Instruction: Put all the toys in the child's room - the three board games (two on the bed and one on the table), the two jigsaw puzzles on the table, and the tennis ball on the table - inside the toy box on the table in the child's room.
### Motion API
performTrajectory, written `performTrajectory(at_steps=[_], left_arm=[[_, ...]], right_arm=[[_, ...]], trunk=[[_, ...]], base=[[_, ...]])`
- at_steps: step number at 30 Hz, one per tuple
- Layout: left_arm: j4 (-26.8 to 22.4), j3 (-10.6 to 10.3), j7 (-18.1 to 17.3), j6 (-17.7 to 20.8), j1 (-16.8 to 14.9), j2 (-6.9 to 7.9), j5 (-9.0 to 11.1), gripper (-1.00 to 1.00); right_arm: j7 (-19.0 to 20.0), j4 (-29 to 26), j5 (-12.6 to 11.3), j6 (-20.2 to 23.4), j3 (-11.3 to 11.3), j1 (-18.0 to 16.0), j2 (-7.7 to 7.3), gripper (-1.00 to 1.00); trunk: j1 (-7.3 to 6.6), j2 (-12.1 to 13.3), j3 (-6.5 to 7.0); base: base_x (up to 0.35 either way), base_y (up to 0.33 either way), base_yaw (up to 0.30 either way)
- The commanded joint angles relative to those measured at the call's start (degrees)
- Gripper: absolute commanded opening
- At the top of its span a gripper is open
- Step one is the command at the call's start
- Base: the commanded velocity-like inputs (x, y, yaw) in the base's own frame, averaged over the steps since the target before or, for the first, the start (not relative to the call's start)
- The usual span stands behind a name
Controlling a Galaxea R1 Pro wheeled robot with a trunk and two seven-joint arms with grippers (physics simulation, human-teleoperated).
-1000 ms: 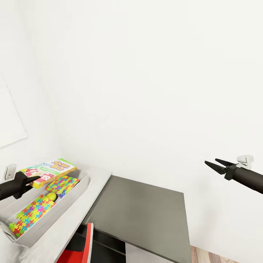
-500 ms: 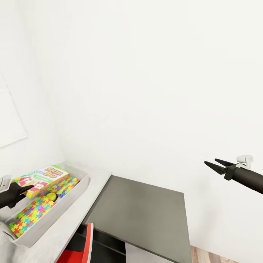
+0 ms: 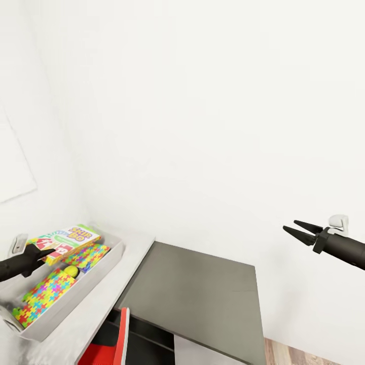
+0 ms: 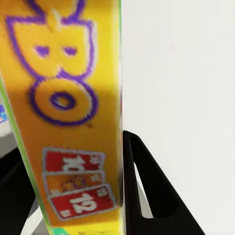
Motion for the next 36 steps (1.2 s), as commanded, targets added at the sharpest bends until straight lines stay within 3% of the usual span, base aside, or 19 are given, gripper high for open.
performTrajectory(at_steps=[1, 5, 8, 17, 25, 36], left_arm=[[1.1, -0.3, -1.1, -0.3, -0.6, 0.03, -1.4, -1.0], [3.4, -0.9, -3.2, -1.3, -1.3, 0.13, -4.4, -1.0], [4.5, -1.0, -3.7, -1.5, -1.6, 0.2, -5.4, -1.0], [7.7, -1.3, -4.3, -3.2, -3.7, 0.35, -6.8, -1.0], [11.8, -1.2, -7.9, -4.0, -6.0, 0.5, -12.0, -1.0], [13.2, -1.2, -9.2, -4.0, -6.7, 0.58, -13.3, -1.0]], right_arm=[[0.2, 0.0, -0.2, 0.5, -0.1, -0.1, -0.09, 1.0], [0.3, 0.0, -0.2, 0.7, -0.1, -0.1, -0.29, 1.0], [0.3, 0.0, -0.2, 0.8, -0.2, -0.1, -0.39, 1.0], [0.5, 0.0, -0.2, 0.9, -0.2, -0.1, -0.67, 1.0], [0.5, 0.0, -0.2, 0.9, -0.2, -0.1, -0.63, 1.0], [0.6, 0.0, -0.2, 0.6, -0.2, -0.1, -0.6, 1.0]], trunk=[[0.04, -0.1, -0.23], [0.04, -0.1, -0.59], [0.04, -0.1, -0.87], [0.04, -0.1, -1.69], [0.04, -0.1, -2.42], [0.04, -0.1, -3.32]], base=[[0.0, 0.0, 0.0], [0.0, 0.0, 0.0], [0.0, 0.0, 0.0], [0.0, 0.0, 0.0], [0.0, 0.0, 0.0], [0.0, 0.0, 0.0]])
